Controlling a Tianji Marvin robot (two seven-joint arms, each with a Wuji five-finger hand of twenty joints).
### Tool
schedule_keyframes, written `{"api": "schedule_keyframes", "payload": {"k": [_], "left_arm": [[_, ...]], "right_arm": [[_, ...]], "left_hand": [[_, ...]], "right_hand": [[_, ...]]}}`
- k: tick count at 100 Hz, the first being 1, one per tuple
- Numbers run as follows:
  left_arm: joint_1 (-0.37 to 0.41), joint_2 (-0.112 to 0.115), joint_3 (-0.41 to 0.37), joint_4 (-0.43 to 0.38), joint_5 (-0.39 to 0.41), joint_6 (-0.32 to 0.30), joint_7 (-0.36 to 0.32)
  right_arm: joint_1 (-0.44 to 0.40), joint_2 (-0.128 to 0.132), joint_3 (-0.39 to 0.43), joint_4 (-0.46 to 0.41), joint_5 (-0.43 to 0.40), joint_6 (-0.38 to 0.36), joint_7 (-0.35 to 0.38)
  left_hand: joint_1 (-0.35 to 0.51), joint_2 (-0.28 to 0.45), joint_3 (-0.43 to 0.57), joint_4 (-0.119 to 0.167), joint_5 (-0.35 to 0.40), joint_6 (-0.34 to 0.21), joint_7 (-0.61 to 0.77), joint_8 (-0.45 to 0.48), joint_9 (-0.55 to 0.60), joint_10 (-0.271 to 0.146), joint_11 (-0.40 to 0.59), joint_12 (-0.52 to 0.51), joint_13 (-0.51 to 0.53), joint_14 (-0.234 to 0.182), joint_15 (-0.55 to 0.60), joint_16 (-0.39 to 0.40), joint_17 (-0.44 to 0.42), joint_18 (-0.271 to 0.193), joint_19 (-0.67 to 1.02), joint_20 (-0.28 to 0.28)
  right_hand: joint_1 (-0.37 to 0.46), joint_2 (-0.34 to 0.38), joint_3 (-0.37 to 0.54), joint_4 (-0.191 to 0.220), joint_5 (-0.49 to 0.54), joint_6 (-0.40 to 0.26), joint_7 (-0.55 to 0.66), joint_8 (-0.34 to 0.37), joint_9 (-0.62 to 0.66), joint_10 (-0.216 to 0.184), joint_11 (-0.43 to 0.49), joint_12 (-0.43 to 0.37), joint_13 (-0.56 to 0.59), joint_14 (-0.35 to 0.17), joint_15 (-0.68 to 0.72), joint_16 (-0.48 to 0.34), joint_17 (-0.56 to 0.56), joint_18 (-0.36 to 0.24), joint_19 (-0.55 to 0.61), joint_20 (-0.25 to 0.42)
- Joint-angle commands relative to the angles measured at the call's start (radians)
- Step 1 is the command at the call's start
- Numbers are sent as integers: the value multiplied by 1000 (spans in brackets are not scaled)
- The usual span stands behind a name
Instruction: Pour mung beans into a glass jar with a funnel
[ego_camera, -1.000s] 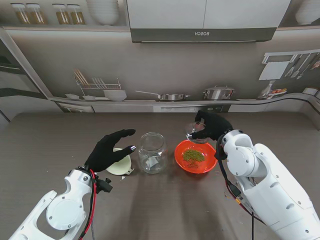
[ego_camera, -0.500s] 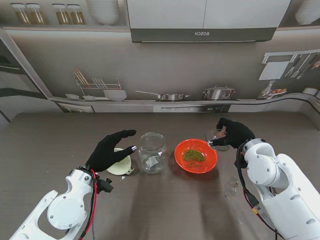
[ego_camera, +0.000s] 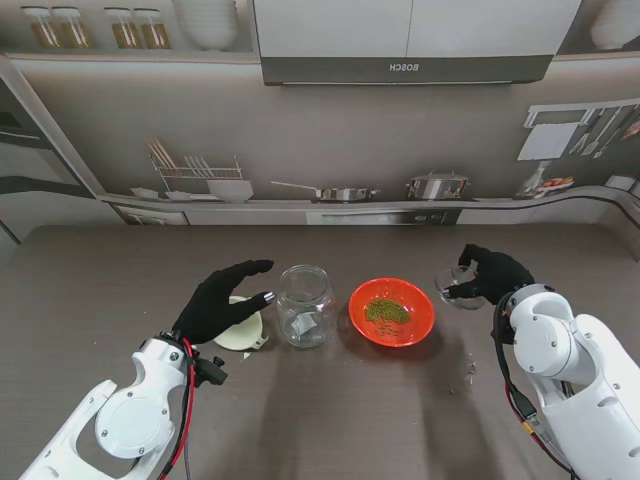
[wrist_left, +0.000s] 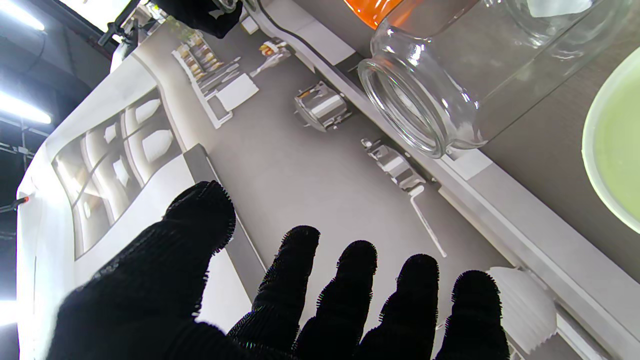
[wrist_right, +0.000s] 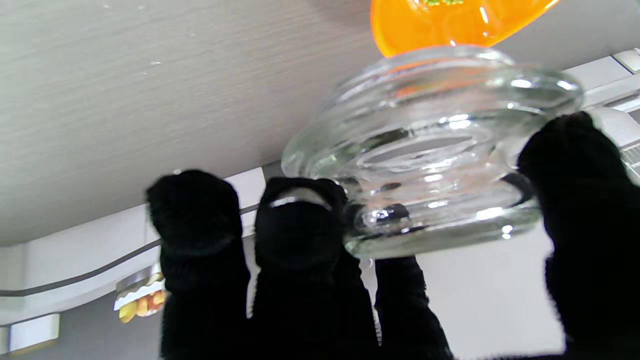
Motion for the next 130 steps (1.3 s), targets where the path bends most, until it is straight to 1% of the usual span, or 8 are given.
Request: {"api": "schedule_keyframes", "payload": {"k": [1, 45, 54, 68, 85, 103, 130], "left_arm": [[1, -2, 1, 1, -2, 2, -18], [2, -2, 0, -1, 0, 5, -17], [1, -2, 1, 0, -1, 4, -19], [1, -1, 1, 0, -1, 5, -21], [0, -1, 4, 2, -1, 7, -21], [-4, -1, 7, 5, -3, 8, -25], [-4, -1, 10, 5, -6, 12, -26]], "right_arm": [[-8, 4, 5, 10, -9, 0, 15], [-1, 14, 3, 94, -59, -11, 24], [1, 16, 4, 115, -65, -11, 27], [7, 19, 2, 152, -88, -15, 28], [17, 23, -5, 199, -100, -18, 25], [35, 24, -21, 255, -112, -28, 4], [62, 23, -57, 335, -125, -48, -51]], "left_hand": [[-14, 33, -13, 31, 10, 0, 0, 4, 12, 0, -3, 8, -9, -1, 2, 12, 0, -4, 7, 14], [-13, 36, -14, 31, 10, 2, 0, 4, 12, 0, -3, 8, -9, -1, 2, 12, 0, -3, 7, 14], [-12, 36, -14, 31, 9, 0, -1, 4, 12, 0, -3, 8, -8, 1, 2, 12, 0, -2, 7, 15], [-12, 36, -15, 31, 10, 2, 0, 4, 12, 0, -3, 8, -9, 0, 2, 12, -1, -3, 7, 15], [-13, 37, -15, 32, 12, 1, 1, 4, 13, -1, -3, 8, -9, 0, 2, 12, -1, -2, 7, 15], [-13, 40, -17, 32, 12, 1, 1, 4, 12, 0, -3, 8, -9, -1, 2, 12, 0, -3, 8, 15], [-11, 44, -18, 32, 14, 2, 1, 4, 13, 2, -3, 8, -5, 0, 3, 12, 1, -1, 8, 16]], "right_hand": [[324, 120, 245, 111, 132, -60, 268, 31, 69, -173, 74, 1, 35, -30, 22, 19, 23, 16, 47, 0], [322, 123, 245, 111, 132, -60, 268, 31, 64, -178, 75, 2, 35, -35, 20, 17, 18, 15, 45, -1], [321, 122, 244, 111, 132, -60, 268, 31, 62, -179, 76, 2, 35, -24, 19, 16, 15, 15, 43, -1], [318, 124, 245, 110, 133, -73, 262, 30, 58, -184, 75, 1, 34, -30, 16, 14, 10, 16, 41, -1], [315, 123, 247, 108, 135, -76, 259, 33, 57, -190, 72, -8, 34, -20, 6, 10, -4, 14, 37, 0], [310, 121, 250, 103, 138, -81, 255, 36, 53, -195, 70, -18, 33, -12, -5, 5, -16, 13, 33, 2], [295, 113, 258, 95, 159, -116, 238, 39, 49, -206, 56, -48, 32, -10, -34, -7, -37, 11, 28, 7]]}}
